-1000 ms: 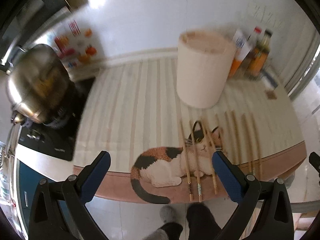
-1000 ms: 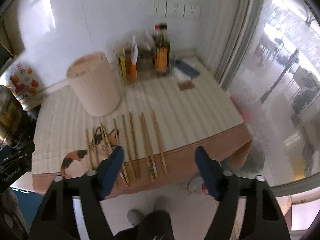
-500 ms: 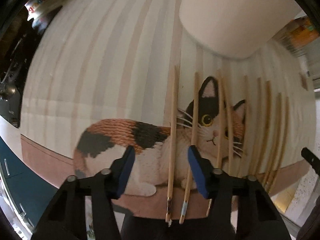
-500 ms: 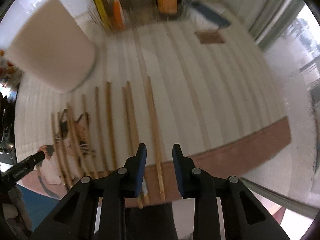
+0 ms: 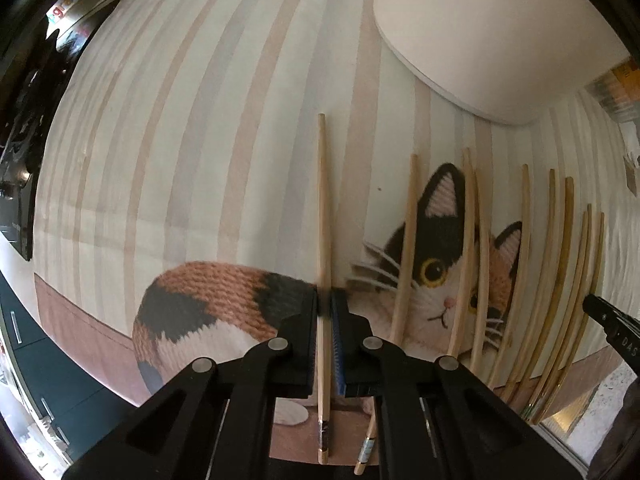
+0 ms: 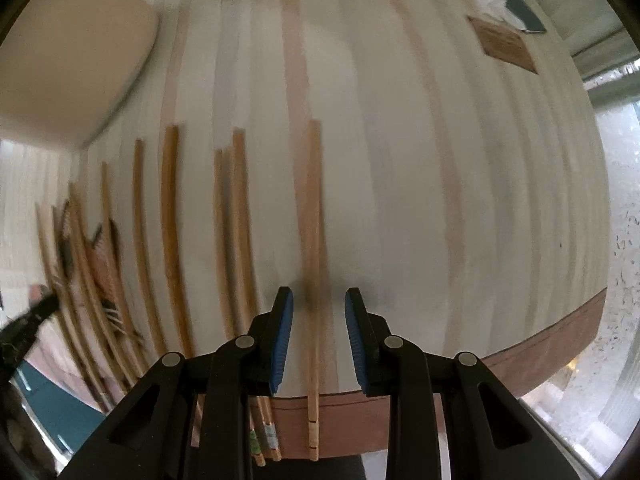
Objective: Organize utensils
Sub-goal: 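Lower and grasp a wooden chopstick with the left tool while the right tool grasps another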
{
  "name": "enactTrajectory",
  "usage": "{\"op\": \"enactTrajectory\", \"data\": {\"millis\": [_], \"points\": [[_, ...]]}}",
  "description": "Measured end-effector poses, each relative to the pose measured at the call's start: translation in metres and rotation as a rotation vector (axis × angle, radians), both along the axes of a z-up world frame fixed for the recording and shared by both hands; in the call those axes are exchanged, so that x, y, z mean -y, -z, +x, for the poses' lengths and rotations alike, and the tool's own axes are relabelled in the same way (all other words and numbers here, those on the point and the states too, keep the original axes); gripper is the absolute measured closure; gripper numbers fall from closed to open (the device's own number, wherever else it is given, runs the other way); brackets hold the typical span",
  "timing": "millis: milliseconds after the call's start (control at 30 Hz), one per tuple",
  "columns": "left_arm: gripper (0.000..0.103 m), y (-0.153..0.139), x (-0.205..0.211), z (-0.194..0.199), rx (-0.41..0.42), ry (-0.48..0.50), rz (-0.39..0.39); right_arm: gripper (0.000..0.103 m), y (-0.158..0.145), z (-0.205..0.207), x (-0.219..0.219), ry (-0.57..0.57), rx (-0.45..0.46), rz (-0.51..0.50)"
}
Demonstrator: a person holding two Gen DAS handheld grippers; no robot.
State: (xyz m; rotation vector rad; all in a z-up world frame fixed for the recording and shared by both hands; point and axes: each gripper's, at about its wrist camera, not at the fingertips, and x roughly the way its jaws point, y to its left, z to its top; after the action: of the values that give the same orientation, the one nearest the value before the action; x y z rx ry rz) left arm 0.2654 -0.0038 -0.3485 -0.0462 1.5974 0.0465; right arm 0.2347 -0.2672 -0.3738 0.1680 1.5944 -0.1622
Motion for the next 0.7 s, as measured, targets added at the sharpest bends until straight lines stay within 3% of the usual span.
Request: {"op": "enactTrajectory", "data": {"millis": [33, 67, 300, 467, 567, 700], "points": [[0.098, -0.002, -0.002, 0.000, -0.003, 0.005, -0.013, 0.092, 0.002, -0.001, -0.002, 0.000, 0.007, 0.005], [0.098, -0.007, -0.004, 0.003, -0.005, 0.007, -0.025, 0.096, 0.003, -0.005, -0.002, 0.020, 0.005, -0.003], [0.092, -0.008, -0.013, 0.002, -0.048, 0.040, -0.071, 0.096, 0.006, -0.025, 0.000, 0.073, 0.000, 0.056], [0.092, -0.011, -0.003, 0.001, -0.034, 0.079, -0.030, 0.091, 0.002, -0.037, 0.020, 0.131, -0.003, 0.143], [0.097, -0.018, 0.012, 0.004, -0.021, 0.098, -0.015, 0.081, 0.002, -0.041, 0.025, 0.128, -0.008, 0.131], [0.099, -0.007, 0.037, 0.009, 0.046, 0.180, 0.074, 0.081, 0.016, -0.039, 0.012, 0.082, -0.007, 0.089]]}}
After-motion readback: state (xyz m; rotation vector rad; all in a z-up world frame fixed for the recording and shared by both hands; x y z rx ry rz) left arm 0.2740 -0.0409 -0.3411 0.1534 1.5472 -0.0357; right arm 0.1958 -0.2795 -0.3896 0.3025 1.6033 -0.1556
